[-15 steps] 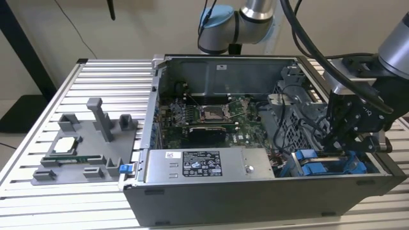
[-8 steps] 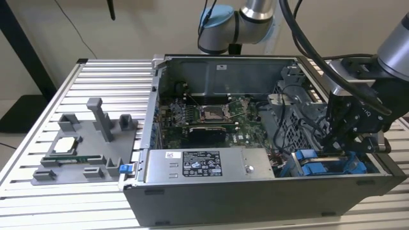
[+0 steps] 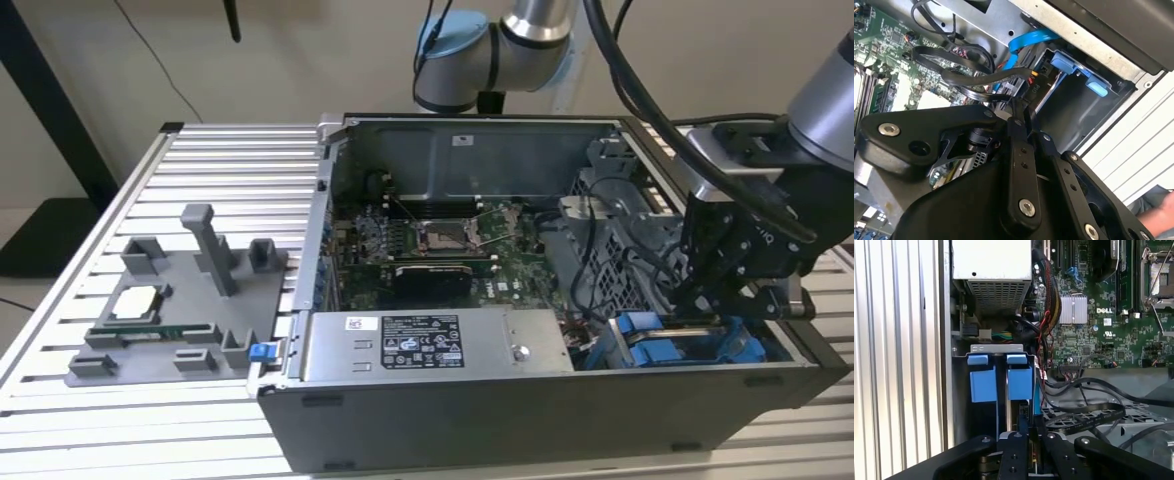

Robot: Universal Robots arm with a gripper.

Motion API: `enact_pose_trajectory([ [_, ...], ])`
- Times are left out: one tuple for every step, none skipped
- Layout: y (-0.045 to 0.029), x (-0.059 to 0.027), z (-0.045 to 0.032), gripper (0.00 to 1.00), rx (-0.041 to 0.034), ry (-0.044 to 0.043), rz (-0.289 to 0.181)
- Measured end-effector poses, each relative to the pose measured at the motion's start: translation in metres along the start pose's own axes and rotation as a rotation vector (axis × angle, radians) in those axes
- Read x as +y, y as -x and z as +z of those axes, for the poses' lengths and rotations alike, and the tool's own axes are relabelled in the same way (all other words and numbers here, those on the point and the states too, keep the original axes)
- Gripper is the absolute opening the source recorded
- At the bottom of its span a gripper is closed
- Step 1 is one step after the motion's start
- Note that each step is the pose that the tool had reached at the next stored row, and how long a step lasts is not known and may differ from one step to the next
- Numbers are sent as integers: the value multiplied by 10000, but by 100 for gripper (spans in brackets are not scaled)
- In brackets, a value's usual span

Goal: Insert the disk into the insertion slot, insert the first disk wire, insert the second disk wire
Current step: 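Insert the second disk wire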

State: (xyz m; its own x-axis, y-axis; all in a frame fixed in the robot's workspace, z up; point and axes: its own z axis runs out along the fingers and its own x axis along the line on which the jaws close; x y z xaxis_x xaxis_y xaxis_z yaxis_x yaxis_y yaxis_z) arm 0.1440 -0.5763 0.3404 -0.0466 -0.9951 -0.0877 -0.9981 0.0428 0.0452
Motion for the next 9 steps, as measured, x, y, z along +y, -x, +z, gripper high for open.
enact_pose_trajectory([
  [0, -1, 7, 0, -5, -1, 0],
  [-1, -2, 13, 0, -4, -2, -1],
  [-2, -3, 20, 0, -3, -3, -1],
  [-3, -3, 29, 0, -2, -4, 0],
  [-3, -4, 38, 0, -1, -5, -1],
  [-4, -4, 46, 0, 2, -9, -1],
  [-4, -5, 50, 0, 3, -9, -1],
  [-4, -5, 50, 0, 3, -10, -2],
  [-4, -5, 51, 0, 1, -10, -2],
])
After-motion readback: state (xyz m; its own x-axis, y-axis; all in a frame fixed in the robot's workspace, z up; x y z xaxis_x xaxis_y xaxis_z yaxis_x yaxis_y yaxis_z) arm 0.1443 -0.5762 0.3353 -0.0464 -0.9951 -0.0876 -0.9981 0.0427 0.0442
